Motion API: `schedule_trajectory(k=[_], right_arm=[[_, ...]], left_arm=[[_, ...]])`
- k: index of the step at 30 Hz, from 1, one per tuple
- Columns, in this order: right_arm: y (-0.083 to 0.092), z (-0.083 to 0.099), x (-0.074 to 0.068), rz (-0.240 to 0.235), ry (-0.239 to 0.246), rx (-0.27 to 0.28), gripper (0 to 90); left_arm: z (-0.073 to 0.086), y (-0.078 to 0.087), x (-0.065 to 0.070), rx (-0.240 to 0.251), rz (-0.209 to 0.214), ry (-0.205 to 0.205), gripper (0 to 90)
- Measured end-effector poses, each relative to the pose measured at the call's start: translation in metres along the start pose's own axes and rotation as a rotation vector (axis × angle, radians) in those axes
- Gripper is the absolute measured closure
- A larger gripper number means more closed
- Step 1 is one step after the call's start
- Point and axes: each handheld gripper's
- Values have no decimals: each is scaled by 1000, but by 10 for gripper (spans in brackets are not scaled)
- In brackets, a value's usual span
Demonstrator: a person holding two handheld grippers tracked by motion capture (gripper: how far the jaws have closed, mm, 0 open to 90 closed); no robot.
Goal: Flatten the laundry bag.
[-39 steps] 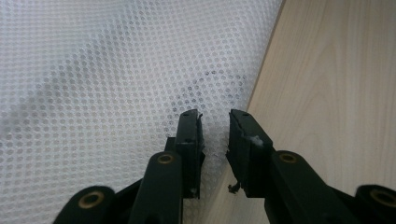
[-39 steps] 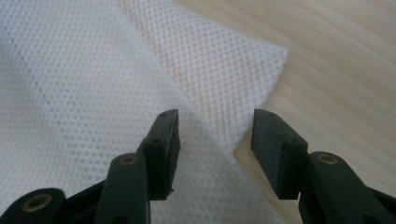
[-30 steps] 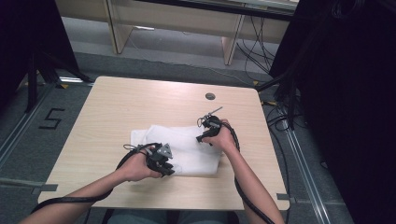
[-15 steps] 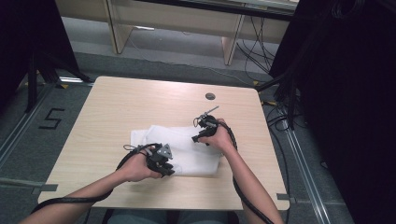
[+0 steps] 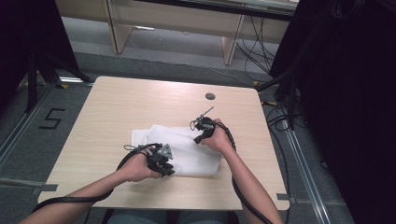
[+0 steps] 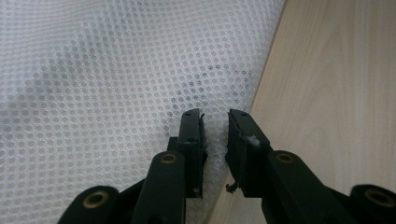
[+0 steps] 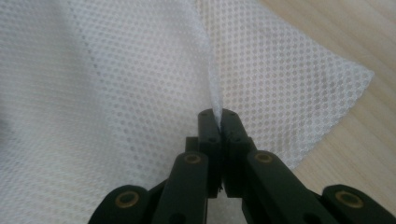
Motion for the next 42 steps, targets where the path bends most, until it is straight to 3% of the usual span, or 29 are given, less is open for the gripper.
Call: schedule_trajectory(k=[3,5,9,11,13,20,29,33,34,35,37,42], right_arm=[[11,-2,-4,2,7,23,896],[19,-2,-6,10,2,41,896],[32,-2,-8,13,-36,77,896],[39,-3,-8,3,-51,92,894],[44,-5,-11,7,-46,95,894],[60,-9,-20,6,-33,124,895],[80,-13,-34,9,-21,156,895],[89,-12,-42,6,-58,167,895],[91,-12,-44,2,-46,189,895],[94,-12,-48,-14,-78,178,895],[95,-12,-47,-5,-59,193,895],[110,-15,-56,-7,-96,231,896]], left_arm=[[-1,2,0,-4,-10,4,758],[-3,6,2,36,-6,17,779],[-10,16,11,52,5,15,858],[-11,15,18,-10,14,-21,891],[-7,7,20,-44,16,-2,893],[-5,-2,12,-70,-10,31,893],[-20,-9,2,-60,-84,54,897],[-23,-10,-3,-51,-122,49,896],[-24,-10,-5,-51,-126,48,895],[-24,-10,-6,-51,-133,53,895],[-25,-10,-9,-49,-145,56,892],[-28,-12,-20,-19,-178,79,881]])
Point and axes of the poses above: each handheld gripper's, and its own axes: y roughly backward along the jaws, z roughly out of its underside, x roughly to its right, and after that the axes turned 7 degrees about y, right-handed
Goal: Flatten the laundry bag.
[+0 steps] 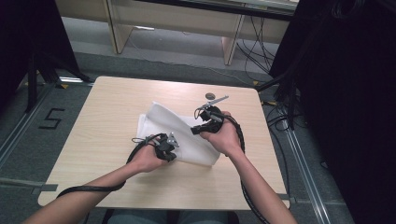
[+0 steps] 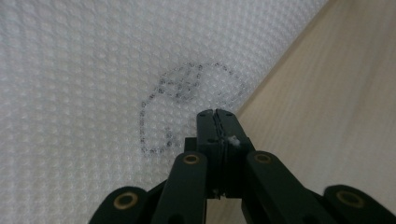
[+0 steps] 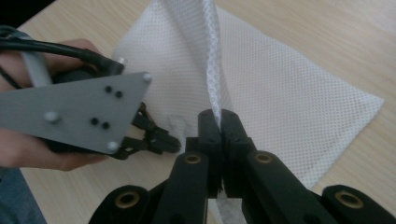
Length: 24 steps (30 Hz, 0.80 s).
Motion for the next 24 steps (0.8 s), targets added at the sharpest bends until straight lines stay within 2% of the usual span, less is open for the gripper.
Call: schedule_trajectory(k=[1,2,3,4,5,6,7,8,9,11,12,13,14,15,16,17,18,19,20,22,23,24], right_arm=[[0,0,0,0,0,0,896],[3,-2,-4,-5,0,34,896],[3,-2,-4,-5,0,34,896],[3,-3,-5,16,-1,57,896],[6,-4,-9,20,17,60,896],[7,-4,-12,16,14,52,896],[8,-5,-16,16,12,61,896],[7,-5,-17,12,20,66,896],[9,-6,-19,16,26,55,896],[8,-7,-22,7,14,46,896],[6,-7,-20,9,32,59,896],[6,-7,-20,10,15,47,896],[6,-7,-20,16,21,46,895],[7,-8,-22,8,-10,33,896],[5,-7,-17,28,39,60,896],[5,-6,-18,28,7,53,895],[4,-5,-18,19,18,71,895],[6,-5,-19,10,10,49,895],[6,-4,-20,6,9,54,895],[6,-4,-19,9,6,53,895],[6,-4,-19,37,-6,44,895],[5,-3,-19,17,15,58,895]], left_arm=[[-1,0,-2,3,-3,0,881],[-1,-1,-4,10,-6,10,865],[-1,-1,-4,10,-6,10,858],[-1,0,-6,7,-7,6,858],[0,0,-7,23,-20,8,848],[1,0,-9,22,-14,15,848],[1,0,-11,24,-24,10,848],[3,0,-12,30,-30,29,849],[3,0,-13,33,-35,25,849],[4,1,-16,21,-32,30,847],[5,2,-16,21,-32,26,845],[6,3,-16,28,-38,24,842],[7,5,-16,24,-32,23,839],[8,8,-17,19,-24,22,838],[11,11,-17,26,-23,21,836],[14,14,-17,42,-27,20,836],[18,20,-18,40,-28,15,838],[22,24,-21,50,-34,10,841],[27,27,-23,50,-36,30,847],[34,34,-28,48,-50,34,854],[38,37,-31,49,-64,50,858],[41,41,-34,46,-71,53,861]])
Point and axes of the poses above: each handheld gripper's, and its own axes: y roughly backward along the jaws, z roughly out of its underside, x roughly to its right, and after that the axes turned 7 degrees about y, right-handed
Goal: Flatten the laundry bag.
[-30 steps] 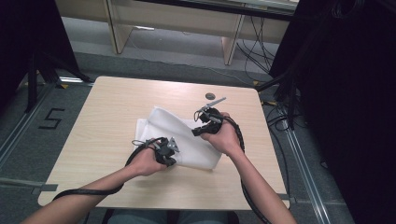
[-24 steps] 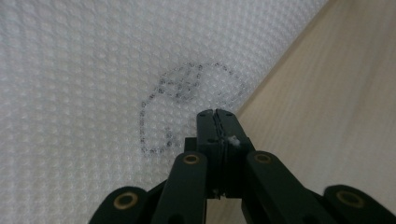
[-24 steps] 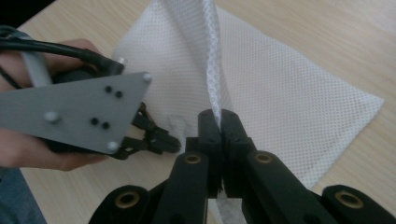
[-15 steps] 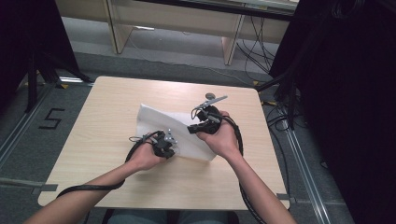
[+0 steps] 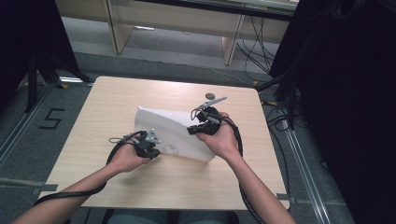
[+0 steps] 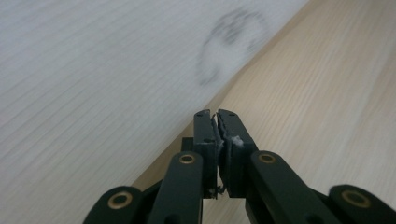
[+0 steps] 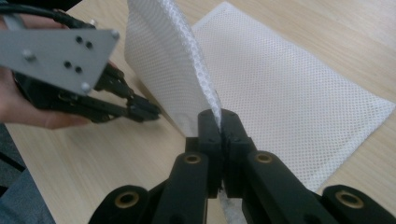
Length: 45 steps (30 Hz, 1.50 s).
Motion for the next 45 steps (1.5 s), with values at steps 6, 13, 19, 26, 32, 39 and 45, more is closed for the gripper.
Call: schedule_trajectory(k=[6,13,19,26,32,39,45], right_arm=[[0,0,-5,-20,11,-6,895],[3,2,-13,-26,23,-16,895],[1,8,-19,-53,29,-21,895],[-4,15,-27,-85,49,-30,895],[-5,19,-31,-112,79,-50,895],[-6,25,-37,-124,88,-76,895],[-8,33,-43,-145,91,-112,895]], left_arm=[[11,9,-20,-11,-8,50,866],[13,7,-32,23,-34,97,862],[21,18,-32,17,-29,106,848],[49,57,-43,83,-61,155,825],[78,90,-70,88,-156,182,790],[93,102,-90,145,-231,281,668],[84,105,-89,182,-256,271,594]])
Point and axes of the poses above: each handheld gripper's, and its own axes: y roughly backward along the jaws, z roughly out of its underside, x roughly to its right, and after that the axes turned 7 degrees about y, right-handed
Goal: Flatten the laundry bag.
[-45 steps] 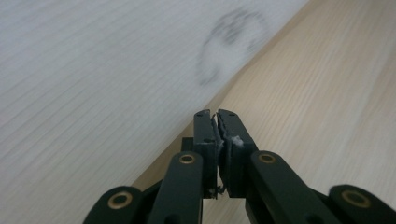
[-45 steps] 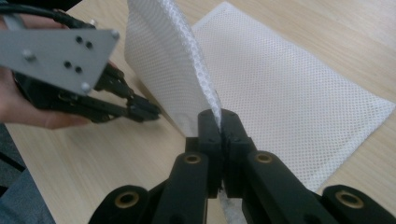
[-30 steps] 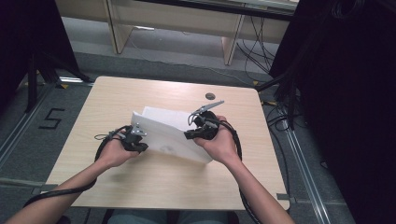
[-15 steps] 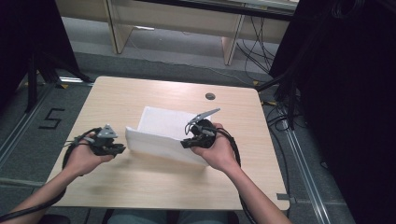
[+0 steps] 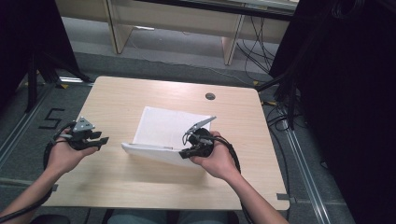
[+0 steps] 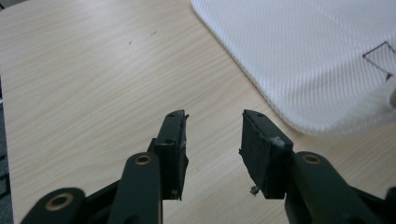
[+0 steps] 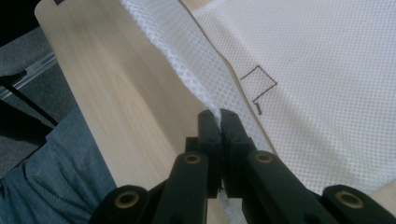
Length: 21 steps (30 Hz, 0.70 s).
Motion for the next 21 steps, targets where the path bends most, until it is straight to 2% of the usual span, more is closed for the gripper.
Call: schedule_trajectory(k=[3,4,5,6,8,9,10,11,14,17,19,21], right_arm=[[-3,5,-3,-13,6,-11,895],[-4,6,-2,-9,29,-5,894],[-5,7,-3,-12,29,-12,894],[-6,9,-6,-18,10,-25,894],[-9,12,-7,-25,21,-39,893],[-10,14,-8,-34,17,-53,893],[-12,16,-9,-32,20,-59,893],[-15,18,-8,-38,40,-58,893],[-19,23,-8,-44,27,-78,892],[-22,29,-6,-47,28,-92,892],[-24,33,-5,-49,23,-103,891],[-26,35,-5,-49,20,-108,891]], left_arm=[[-4,-1,7,25,5,8,583],[-6,-2,9,28,9,6,580],[-7,-1,10,14,9,-7,577],[-9,-2,12,22,22,-4,573],[-11,-4,17,33,56,7,567],[-12,-5,21,51,69,37,563],[-14,-5,24,48,68,20,561],[-15,-7,27,62,86,32,558],[-18,-8,35,68,96,9,552],[-20,-10,43,76,135,26,541],[-20,-11,46,78,143,35,535],[-21,-12,51,78,150,21,530]])
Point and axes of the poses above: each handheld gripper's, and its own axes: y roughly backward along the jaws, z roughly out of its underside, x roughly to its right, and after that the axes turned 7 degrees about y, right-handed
